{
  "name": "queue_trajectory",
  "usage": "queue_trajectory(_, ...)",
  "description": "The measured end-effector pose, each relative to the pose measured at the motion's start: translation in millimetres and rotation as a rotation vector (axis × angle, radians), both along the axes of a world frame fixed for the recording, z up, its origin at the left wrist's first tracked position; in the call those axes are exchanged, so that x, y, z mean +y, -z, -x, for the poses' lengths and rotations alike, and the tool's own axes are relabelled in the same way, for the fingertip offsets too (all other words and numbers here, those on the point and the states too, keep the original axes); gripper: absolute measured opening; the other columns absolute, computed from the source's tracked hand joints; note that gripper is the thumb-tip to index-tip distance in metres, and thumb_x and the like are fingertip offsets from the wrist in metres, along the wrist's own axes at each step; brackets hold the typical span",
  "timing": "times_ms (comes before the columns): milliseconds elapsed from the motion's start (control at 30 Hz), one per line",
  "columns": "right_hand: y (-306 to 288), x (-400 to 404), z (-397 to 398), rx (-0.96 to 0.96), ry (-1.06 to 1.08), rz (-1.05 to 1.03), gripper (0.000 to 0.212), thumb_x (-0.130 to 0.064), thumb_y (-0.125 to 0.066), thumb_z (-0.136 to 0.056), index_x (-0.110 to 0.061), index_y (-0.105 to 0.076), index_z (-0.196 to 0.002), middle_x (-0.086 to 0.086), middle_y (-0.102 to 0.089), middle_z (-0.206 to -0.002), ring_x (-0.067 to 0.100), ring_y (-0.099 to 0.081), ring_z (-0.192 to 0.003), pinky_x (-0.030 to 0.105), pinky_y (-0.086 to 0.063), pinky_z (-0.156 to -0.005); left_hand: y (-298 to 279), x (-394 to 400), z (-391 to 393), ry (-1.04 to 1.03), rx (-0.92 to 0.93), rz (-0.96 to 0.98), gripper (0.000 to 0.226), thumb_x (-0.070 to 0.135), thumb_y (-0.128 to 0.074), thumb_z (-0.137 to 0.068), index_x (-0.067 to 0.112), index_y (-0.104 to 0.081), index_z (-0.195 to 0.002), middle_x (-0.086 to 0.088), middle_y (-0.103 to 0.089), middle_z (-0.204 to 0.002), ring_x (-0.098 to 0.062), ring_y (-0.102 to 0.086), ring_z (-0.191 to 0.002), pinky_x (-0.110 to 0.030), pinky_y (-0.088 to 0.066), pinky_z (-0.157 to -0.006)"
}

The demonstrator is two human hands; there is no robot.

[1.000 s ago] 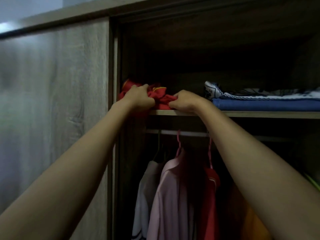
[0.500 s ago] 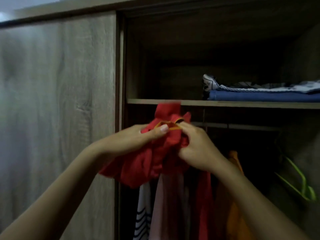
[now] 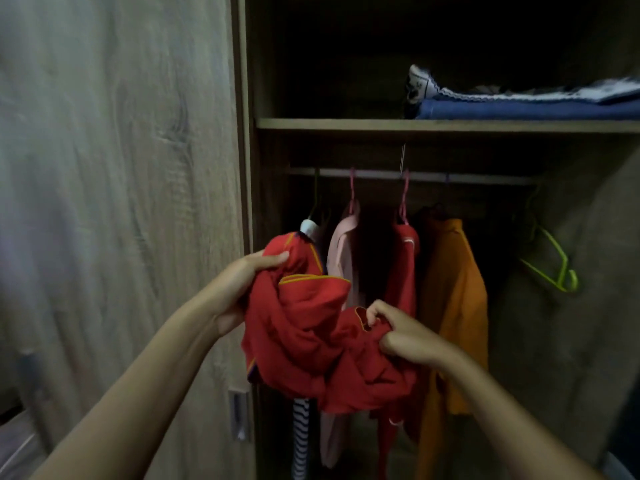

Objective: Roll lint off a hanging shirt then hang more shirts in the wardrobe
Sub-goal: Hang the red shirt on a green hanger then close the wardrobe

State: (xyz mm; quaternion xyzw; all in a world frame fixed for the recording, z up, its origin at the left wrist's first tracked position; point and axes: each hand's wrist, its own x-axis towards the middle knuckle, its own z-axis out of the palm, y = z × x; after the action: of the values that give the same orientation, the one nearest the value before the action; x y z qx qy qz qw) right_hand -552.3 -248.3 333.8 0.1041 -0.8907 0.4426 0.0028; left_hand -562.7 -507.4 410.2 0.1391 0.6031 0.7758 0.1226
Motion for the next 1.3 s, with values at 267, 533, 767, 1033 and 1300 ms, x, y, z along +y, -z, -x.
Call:
queue_trajectory(267, 8, -13, -32, -0.064, -0.122, 0.154, 0.051, -0.033, -0.064, -0.069, -0.035, -0.054, -0.119, -0.004, -0.059, -0.118, 0.001, -0.059, -0.096, 0.017, -0.045, -0.087, 17, 28, -12, -0.033, 0.046, -0.079, 0.025, 0.030, -0.043, -0.100, 0.021, -0.062, -0.114, -0.002, -0.076, -0.092, -0.011, -0.072, -0.081, -0.024, -0.059, -0.068)
queue_trajectory(533, 11, -39, -36, -0.050, -0.140, 0.297, 0.030, -0.019, -0.067, -0.089, -0.021, -0.064, -0.118, -0.001, -0.069, -0.119, 0.011, -0.064, -0.110, 0.030, -0.048, -0.101, 29, 46, -30, -0.011, 0.151, 0.146, 0.032, 0.027, -0.042, -0.101, 0.009, -0.060, -0.120, -0.018, -0.069, -0.111, -0.020, -0.069, -0.094, -0.027, -0.058, -0.080)
queue_trajectory(767, -6, -30, -34, -0.120, -0.127, 0.586, 0.036, -0.014, -0.070, -0.076, -0.006, -0.068, -0.111, 0.013, -0.071, -0.112, 0.027, -0.067, -0.106, 0.037, -0.050, -0.098, 6, 25, -32, -0.162, 0.495, 0.390, 0.032, 0.027, -0.046, -0.099, 0.005, -0.068, -0.107, -0.021, -0.070, -0.105, -0.017, -0.065, -0.087, -0.033, -0.053, -0.082)
queue_trajectory(1033, -20, -60, -43, 0.623, 0.285, 0.262, 0.019, -0.021, -0.074, -0.080, -0.018, -0.056, -0.076, -0.011, -0.052, -0.062, -0.001, -0.044, -0.053, 0.015, -0.038, -0.054, 0, 24, -36, -0.336, 0.549, 0.426, 0.030, 0.043, -0.053, -0.090, 0.026, -0.073, -0.106, -0.005, -0.075, -0.094, -0.022, -0.070, -0.096, -0.047, -0.053, -0.090)
queue_trajectory(1300, -5, -90, -54, 0.614, 0.223, 0.195, 0.025, -0.021, -0.071, -0.081, -0.014, -0.052, -0.068, -0.007, -0.046, -0.053, 0.003, -0.038, -0.046, 0.018, -0.034, -0.049, -2, 36, -32, -0.444, 0.509, 0.434, 0.032, 0.003, -0.053, -0.090, 0.028, -0.044, -0.107, 0.002, -0.058, -0.074, -0.013, -0.058, -0.059, -0.034, -0.050, -0.055)
